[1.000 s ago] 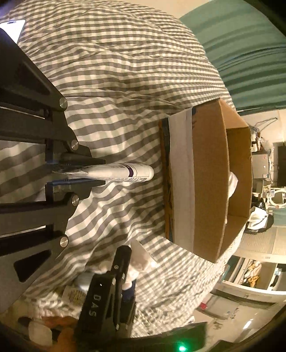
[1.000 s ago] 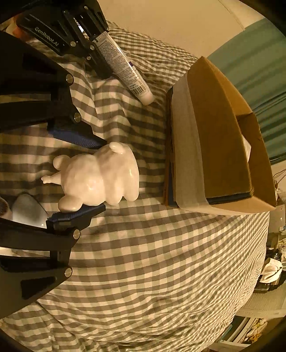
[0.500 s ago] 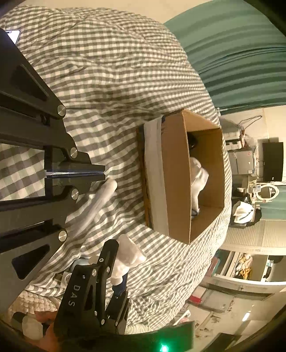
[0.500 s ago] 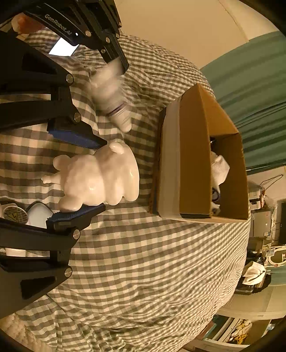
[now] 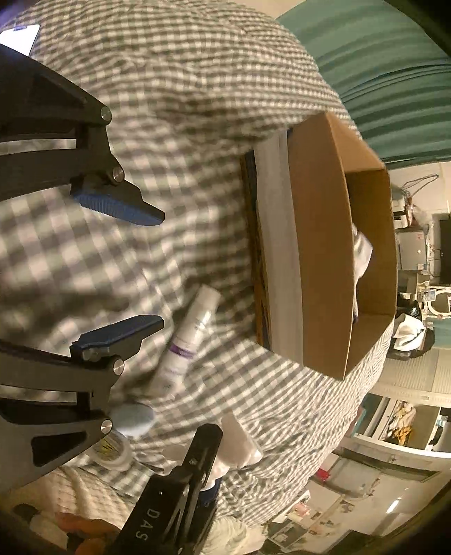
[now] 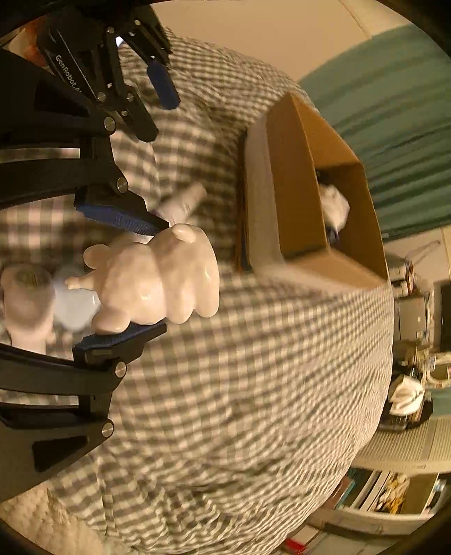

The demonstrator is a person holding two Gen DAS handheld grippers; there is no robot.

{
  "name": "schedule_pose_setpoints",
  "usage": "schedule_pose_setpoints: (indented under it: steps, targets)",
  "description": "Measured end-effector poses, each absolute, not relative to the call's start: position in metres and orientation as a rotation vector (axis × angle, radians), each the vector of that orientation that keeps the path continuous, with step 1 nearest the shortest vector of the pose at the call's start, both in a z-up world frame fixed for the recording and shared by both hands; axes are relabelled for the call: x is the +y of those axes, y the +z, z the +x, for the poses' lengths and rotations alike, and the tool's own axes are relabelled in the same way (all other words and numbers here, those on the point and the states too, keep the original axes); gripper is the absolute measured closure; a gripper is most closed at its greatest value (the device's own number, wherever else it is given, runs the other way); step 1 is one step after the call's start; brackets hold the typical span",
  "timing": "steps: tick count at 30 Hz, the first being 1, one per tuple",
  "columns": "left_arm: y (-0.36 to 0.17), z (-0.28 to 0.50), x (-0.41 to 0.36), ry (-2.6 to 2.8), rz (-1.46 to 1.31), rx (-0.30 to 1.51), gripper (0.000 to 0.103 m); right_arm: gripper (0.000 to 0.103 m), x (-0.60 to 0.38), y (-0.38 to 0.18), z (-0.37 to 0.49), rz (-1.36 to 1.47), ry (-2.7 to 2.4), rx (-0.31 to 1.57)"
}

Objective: Organize objects
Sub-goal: 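Grasp the white purple-labelled tube with the left tool while the right tool holds the figurine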

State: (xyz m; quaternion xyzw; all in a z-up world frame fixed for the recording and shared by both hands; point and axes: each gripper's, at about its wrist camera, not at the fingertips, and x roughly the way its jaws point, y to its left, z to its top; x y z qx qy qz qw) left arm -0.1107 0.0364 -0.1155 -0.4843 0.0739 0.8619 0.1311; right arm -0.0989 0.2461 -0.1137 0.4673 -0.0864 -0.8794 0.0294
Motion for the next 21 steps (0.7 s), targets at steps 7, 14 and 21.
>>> schedule_pose_setpoints:
  steps: [7,14,21]
  targets:
    - [-0.131,-0.135,0.074,2.483,-1.481,0.14,0.047,0.053,0.286,-0.124,-0.104,1.477,-2.756,-0.382]
    - [-0.161,-0.157,0.094,2.456,-1.605,0.112,0.053,0.053,0.291,-0.143,-0.119,1.522,-2.737,-0.37]
    - [-0.166,-0.156,0.103,2.416,-1.576,0.184,0.073,0.053,0.295,-0.153,-0.124,1.554,-2.713,-0.385]
